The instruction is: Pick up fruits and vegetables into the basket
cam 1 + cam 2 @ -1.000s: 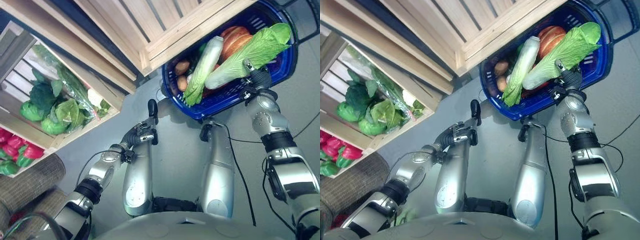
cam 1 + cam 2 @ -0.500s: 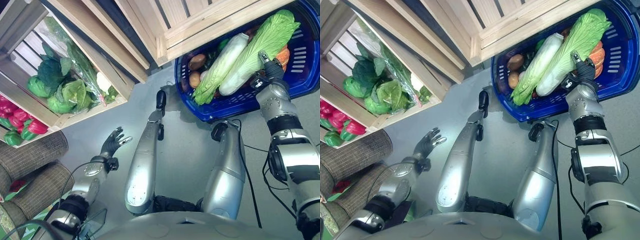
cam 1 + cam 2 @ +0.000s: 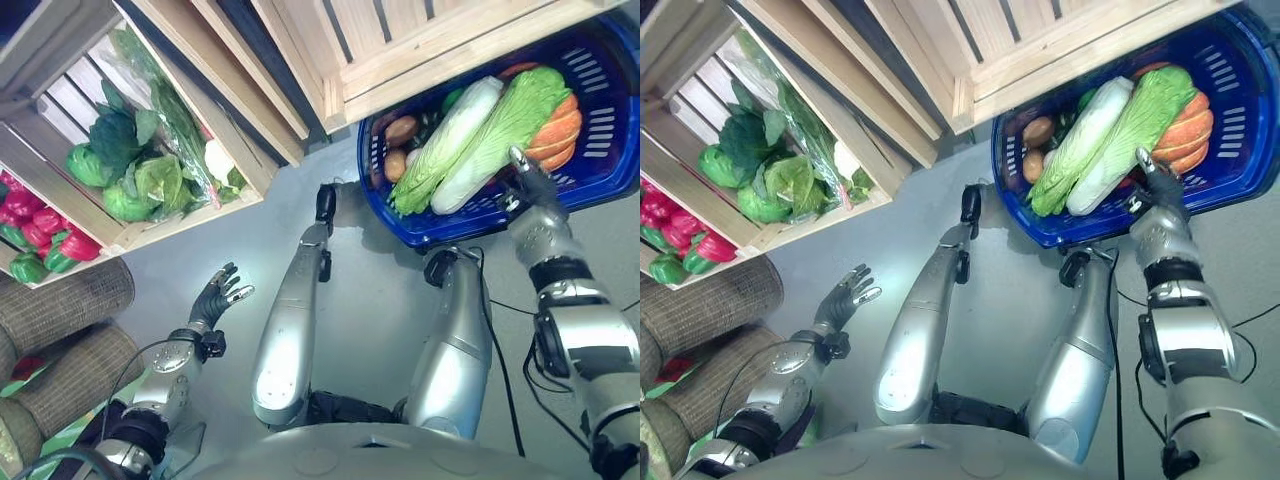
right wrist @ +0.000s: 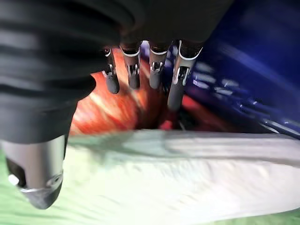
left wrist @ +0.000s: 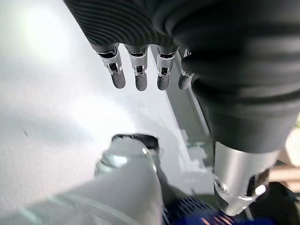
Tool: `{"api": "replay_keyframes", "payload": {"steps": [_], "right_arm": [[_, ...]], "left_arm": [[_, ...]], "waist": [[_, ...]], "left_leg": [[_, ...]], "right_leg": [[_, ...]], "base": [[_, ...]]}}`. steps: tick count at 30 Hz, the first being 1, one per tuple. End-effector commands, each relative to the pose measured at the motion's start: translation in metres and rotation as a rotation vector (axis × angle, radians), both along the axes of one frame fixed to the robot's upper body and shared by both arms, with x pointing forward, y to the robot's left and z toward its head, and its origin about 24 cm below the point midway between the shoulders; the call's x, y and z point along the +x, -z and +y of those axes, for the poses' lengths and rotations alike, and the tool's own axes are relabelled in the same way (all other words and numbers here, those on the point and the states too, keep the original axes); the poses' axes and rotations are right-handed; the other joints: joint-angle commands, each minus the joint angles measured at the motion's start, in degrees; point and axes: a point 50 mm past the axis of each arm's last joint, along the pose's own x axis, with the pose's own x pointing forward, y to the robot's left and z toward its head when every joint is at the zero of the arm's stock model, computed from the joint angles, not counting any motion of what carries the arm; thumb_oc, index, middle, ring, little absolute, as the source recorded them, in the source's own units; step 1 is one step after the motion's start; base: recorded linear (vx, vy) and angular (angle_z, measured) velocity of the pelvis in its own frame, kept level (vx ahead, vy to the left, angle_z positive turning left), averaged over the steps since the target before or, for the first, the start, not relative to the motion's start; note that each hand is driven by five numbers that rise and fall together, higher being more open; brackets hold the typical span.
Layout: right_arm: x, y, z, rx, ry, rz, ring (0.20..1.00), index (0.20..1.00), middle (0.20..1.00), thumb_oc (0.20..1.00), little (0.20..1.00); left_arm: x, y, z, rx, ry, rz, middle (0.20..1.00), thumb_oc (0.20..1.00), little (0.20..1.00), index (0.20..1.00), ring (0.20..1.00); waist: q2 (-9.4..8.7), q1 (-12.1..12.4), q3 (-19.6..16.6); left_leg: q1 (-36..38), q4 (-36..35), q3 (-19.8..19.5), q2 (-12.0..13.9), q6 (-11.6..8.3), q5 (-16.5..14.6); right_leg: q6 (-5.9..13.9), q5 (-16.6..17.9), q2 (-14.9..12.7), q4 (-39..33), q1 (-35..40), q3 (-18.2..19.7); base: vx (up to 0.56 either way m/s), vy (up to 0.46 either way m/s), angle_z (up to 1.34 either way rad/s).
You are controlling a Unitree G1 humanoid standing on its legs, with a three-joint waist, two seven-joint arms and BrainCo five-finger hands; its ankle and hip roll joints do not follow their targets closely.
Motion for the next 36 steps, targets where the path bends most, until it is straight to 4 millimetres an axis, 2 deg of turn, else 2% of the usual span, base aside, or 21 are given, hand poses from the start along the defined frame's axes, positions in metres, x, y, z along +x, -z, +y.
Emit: {"api": "replay_keyframes", "payload": {"steps": [1, 5, 6, 7, 11, 14, 16, 18, 19, 22, 26, 30, 36], "right_arm": [[-0.032, 0.009, -0.027, -0.136, 0.142, -0.037, 1.0, 1.0, 1.0, 1.0, 1.0], [-0.056, 0.037, -0.011, -0.166, 0.173, -0.042, 1.0, 1.0, 1.0, 1.0, 1.0], [-0.064, 0.044, -0.011, -0.164, 0.18, -0.046, 1.0, 1.0, 1.0, 1.0, 1.0], [-0.073, 0.051, -0.01, -0.161, 0.186, -0.043, 1.0, 1.0, 1.0, 1.0, 1.0], [-0.096, 0.065, -0.001, -0.232, 0.17, -0.031, 1.0, 1.0, 1.0, 1.0, 1.0], [-0.11, 0.074, 0.005, -0.301, 0.088, 0.013, 1.0, 1.0, 1.0, 1.0, 1.0], [-0.128, 0.09, 0.012, -0.367, -0.055, 0.102, 1.0, 1.0, 1.0, 1.0, 1.0], [-0.141, 0.108, 0.022, -0.386, -0.178, 0.207, 1.0, 1.0, 1.0, 1.0, 1.0], [-0.142, 0.11, 0.023, -0.385, -0.188, 0.214, 1.0, 1.0, 1.0, 1.0, 1.0], [-0.162, 0.14, 0.038, -0.34, -0.353, 0.359, 1.0, 1.0, 1.0, 1.0, 1.0], [-0.198, 0.183, 0.063, -0.216, -0.524, 0.585, 1.0, 1.0, 1.0, 1.0, 1.0], [-0.221, 0.208, 0.081, -0.072, -0.627, 0.722, 1.0, 1.0, 1.0, 1.0, 1.0], [-0.241, 0.221, 0.09, 0.061, -0.661, 0.815, 1.0, 1.0, 1.0, 1.0, 1.0]], "left_arm": [[-0.026, 0.029, -0.011, -0.025, -0.033, 0.13, 1.0, 1.0, 1.0, 1.0, 1.0], [-0.032, 0.041, -0.007, -0.024, -0.096, 0.198, 1.0, 1.0, 1.0, 1.0, 1.0], [-0.031, 0.044, -0.005, -0.017, -0.115, 0.211, 1.0, 1.0, 1.0, 1.0, 1.0], [-0.033, 0.046, -0.002, -0.01, -0.13, 0.224, 1.0, 1.0, 1.0, 1.0, 1.0], [-0.041, 0.053, 0.008, 0.025, -0.163, 0.277, 1.0, 1.0, 1.0, 1.0, 1.0], [-0.055, 0.061, 0.013, 0.042, -0.167, 0.33, 1.0, 1.0, 1.0, 1.0, 1.0], [-0.072, 0.07, 0.015, 0.069, -0.15, 0.397, 1.0, 1.0, 1.0, 1.0, 1.0], [-0.084, 0.076, 0.013, 0.079, -0.137, 0.449, 1.0, 1.0, 1.0, 1.0, 1.0], [-0.085, 0.077, 0.013, 0.079, -0.135, 0.454, 1.0, 1.0, 1.0, 1.0, 1.0], [-0.098, 0.085, 0.01, 0.076, -0.107, 0.525, 1.0, 1.0, 1.0, 1.0, 1.0], [-0.107, 0.093, 0.003, 0.082, -0.055, 0.592, 1.0, 1.0, 1.0, 1.0, 1.0], [-0.109, 0.097, -0.002, 0.065, -0.024, 0.635, 1.0, 1.0, 1.0, 1.0, 1.0], [-0.113, 0.101, -0.008, 0.024, -0.004, 0.67, 1.0, 1.0, 1.0, 1.0, 1.0]], "waist": [[7.26, -4.93, -2.28], [4.8, -7.52, -2.28], [4.24, -8.03, -2.28], [3.44, -8.6, -2.28], [-0.12, -10.53, -2.65], [-2.3, -11.33, -6.15], [-4.02, -11.8, -10.29], [-4.97, -11.85, -13.32], [-5.03, -11.84, -13.72], [-5.95, -11.67, -17.4], [-6.76, -11.12, -21.2], [-6.81, -10.74, -22.95], [-6.82, -10.59, -24.11]], "left_leg": [[3.6, -3.86, 3.56, -1.81, 5.29, -2.04], [9.7, -6.69, 4.02, -0.87, 5.0, -1.59], [10.43, -7.85, 4.53, -0.14, 5.21, 0.14], [12.28, -8.58, 4.52, 0.15, 5.07, 0.29], [20.5, -11.64, 4.89, 1.1, 4.49, 0.3], [24.42, -13.9, 4.95, 1.64, 4.08, 0.16], [28.75, -16.42, 5.39, 1.95, 3.87, -0.16], [31.45, -18.09, 5.47, 2.08, 3.95, -0.45], [31.47, -18.26, 5.46, 2.1, 3.98, -0.35], [34.38, -19.76, 5.75, 2.51, 4.05, -0.67], [38.14, -21.79, 6.16, 2.71, 4.29, -1.09], [40.47, -23.68, 6.63, 2.77, 4.21, -1.04], [41.76, -24.12, 7.28, 2.62, 4.01, -1.43]], "right_leg": [[2.94, -1.97, 6.34, -5.5, 7.21, 0.94], [3.9, -0.84, 6.94, -9.46, 13.9, 1.74], [3.68, 1.33, 7.1, -11.5, 15.26, 1.41], [4.16, 1.88, 7.24, -12.96, 17.54, 1.7], [5.61, 3.59, 7.14, -19.29, 27.64, 1.83], [6.39, 4.84, 7.2, -24.01, 32.92, 1.87], [7.36, 5.69, 7.0, -28.08, 38.15, 1.76], [7.98, 6.16, 6.91, -30.14, 41.07, 1.67], [8.03, 6.44, 6.92, -30.5, 41.16, 1.65], [8.62, 7.06, 6.77, -32.69, 44.28, 1.51], [9.16, 7.87, 6.62, -35.49, 48.34, 1.3], [9.49, 8.62, 6.41, -37.88, 51.12, 0.53], [9.74, 9.41, 6.18, -40.12, 52.99, -0.27]], "base": [[0.0, 0.154, -0.13], [-0.02, 0.114, -0.17], [-0.06, 0.082, -0.12], [-0.05, 0.075, -0.19], [0.04, 0.058, -0.24], [0.11, 0.04, -0.14], [0.21, 0.042, -0.13], [0.16, 0.011, -0.15], [0.09, 0.015, -0.08], [0.12, 0.02, -0.03], [0.08, 0.047, -0.02], [0.01, 0.056, 0.0], [0.0, 0.039, 0.01]]}}
